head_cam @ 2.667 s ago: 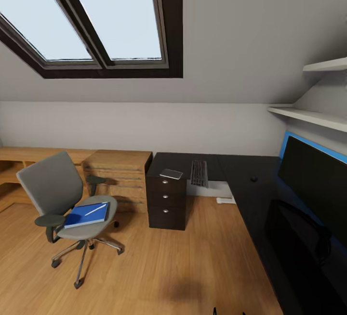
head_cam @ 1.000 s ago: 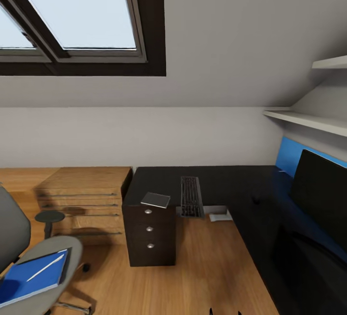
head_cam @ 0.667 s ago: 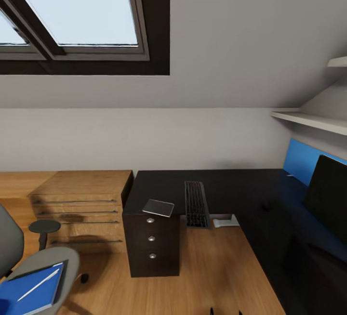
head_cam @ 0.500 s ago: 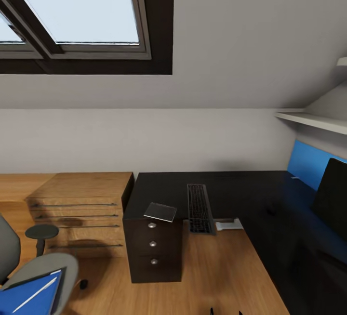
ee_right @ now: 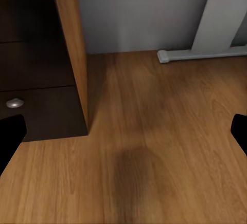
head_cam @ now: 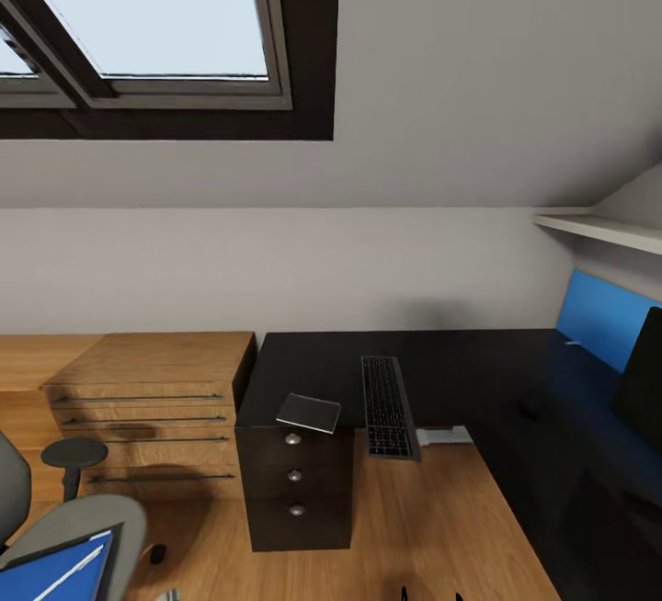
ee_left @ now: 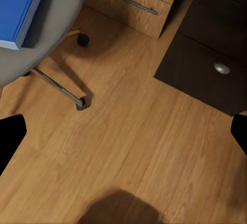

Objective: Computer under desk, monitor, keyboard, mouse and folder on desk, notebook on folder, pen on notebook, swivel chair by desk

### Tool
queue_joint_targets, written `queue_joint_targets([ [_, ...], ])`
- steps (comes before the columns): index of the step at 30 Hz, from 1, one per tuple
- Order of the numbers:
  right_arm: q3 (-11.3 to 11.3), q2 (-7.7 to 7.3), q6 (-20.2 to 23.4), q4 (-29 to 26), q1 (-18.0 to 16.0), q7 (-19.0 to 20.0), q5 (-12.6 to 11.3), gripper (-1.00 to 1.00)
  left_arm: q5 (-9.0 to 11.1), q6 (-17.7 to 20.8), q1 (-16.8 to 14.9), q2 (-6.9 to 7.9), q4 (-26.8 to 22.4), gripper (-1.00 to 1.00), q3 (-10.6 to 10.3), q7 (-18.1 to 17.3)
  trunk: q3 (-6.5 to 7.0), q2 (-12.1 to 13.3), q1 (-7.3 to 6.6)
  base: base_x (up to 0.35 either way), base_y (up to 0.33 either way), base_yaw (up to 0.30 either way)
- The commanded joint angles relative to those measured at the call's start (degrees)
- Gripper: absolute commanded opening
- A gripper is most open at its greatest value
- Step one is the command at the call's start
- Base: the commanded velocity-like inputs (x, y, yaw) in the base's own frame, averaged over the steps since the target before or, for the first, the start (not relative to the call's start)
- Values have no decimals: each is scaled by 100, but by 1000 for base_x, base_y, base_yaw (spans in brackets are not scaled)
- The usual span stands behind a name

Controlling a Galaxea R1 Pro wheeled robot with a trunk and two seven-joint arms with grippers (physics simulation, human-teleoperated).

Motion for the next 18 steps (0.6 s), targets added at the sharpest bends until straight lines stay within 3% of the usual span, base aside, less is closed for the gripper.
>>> queue_joint_targets([
  [1, -1, 2, -5, 3, -4, -52, 60, 100, 25, 17, -1, 6, -21, 100, -25, 25, -27, -50, 25, 0, 0, 0],
  [18, 12, 20, -5, 4, -4, -52, 56, 100, 8, 19, -1, 10, -17, 100, -91, 25, -333, -732, 398, 0, 0, 0],
])
